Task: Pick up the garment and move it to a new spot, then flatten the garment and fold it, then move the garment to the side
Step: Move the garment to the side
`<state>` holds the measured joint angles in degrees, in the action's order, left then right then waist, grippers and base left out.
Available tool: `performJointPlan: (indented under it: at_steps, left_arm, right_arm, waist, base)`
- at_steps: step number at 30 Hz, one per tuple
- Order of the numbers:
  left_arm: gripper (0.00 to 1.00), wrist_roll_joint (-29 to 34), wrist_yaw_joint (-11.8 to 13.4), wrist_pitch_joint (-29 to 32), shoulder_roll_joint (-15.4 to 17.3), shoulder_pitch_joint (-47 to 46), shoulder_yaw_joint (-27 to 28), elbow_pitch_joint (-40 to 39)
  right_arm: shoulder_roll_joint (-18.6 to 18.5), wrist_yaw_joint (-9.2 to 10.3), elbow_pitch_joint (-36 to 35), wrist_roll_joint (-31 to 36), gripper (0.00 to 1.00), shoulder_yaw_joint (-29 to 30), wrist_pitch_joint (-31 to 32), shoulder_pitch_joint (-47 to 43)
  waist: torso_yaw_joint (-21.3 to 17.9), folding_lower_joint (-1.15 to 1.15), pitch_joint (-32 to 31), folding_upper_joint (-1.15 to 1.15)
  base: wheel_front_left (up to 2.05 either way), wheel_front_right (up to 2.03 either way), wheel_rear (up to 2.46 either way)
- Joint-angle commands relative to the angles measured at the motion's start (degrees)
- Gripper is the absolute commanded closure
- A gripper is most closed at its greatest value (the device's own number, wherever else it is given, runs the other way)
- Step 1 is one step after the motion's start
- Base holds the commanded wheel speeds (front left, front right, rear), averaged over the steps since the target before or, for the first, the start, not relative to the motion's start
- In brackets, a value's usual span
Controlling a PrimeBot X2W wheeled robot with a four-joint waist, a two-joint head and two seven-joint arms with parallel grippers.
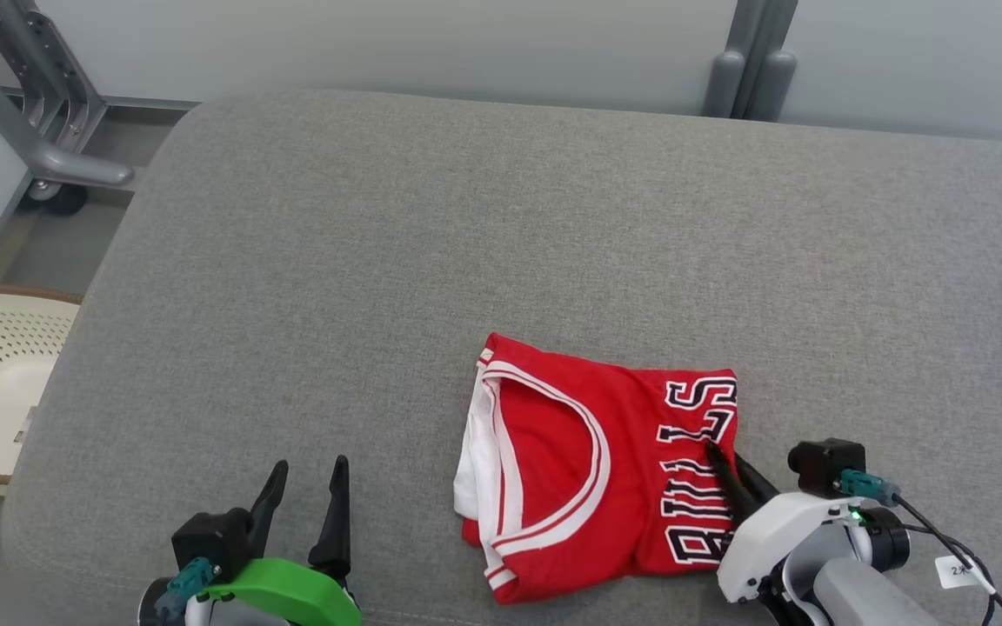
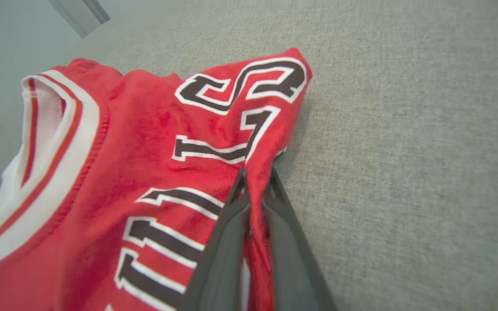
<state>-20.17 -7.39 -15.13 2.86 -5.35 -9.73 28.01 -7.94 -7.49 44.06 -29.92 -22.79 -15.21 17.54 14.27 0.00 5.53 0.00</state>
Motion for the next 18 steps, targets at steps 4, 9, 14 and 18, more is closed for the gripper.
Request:
performJointPlan:
  at_steps: [4, 9, 14, 18]
  left_arm:
    - [0.0, 0.2, -0.1, 0.0, 0.1, -0.6, -0.4, -1.0]
    - [0.0, -0.2, -0.1, 0.0, 0.1, -0.6, -0.8, -2.0]
    - [0.0, -0.9, -0.1, 0.0, 0.1, -0.9, -2.2, -3.5]
    - [0.0, -1.5, -0.1, 0.0, 0.1, -1.3, -3.3, -5.1]
  right_arm:
    - [-2.5, 0.04, -1.8, 0.0, 1.0, 1.1, 0.1, 1.6]
    - [-4.2, 0.04, -3.8, 1.2, 1.0, 3.2, 0.1, 2.5]
    - [-5.5, 0.04, -6.8, 1.7, 1.0, 4.4, 0.1, 3.4]
    - [-6.1, 0.03, -8.6, 2.0, 1.0, 4.6, 0.1, 3.5]
  waist:
    - [-1.0, 0.0, -1.2, 0.0]
    - [-3.2, 0.0, -2.5, 0.0]
    - [-8.2, 0.0, -3.9, 0.0]
    - [-13.6, 0.0, -4.4, 0.0]
  base:
    - [0.0, 0.0, 0.0]
    - [0.0, 0.0, 0.0]
    - [0.0, 0.0, 0.0]
    - [0.0, 0.0, 0.0]
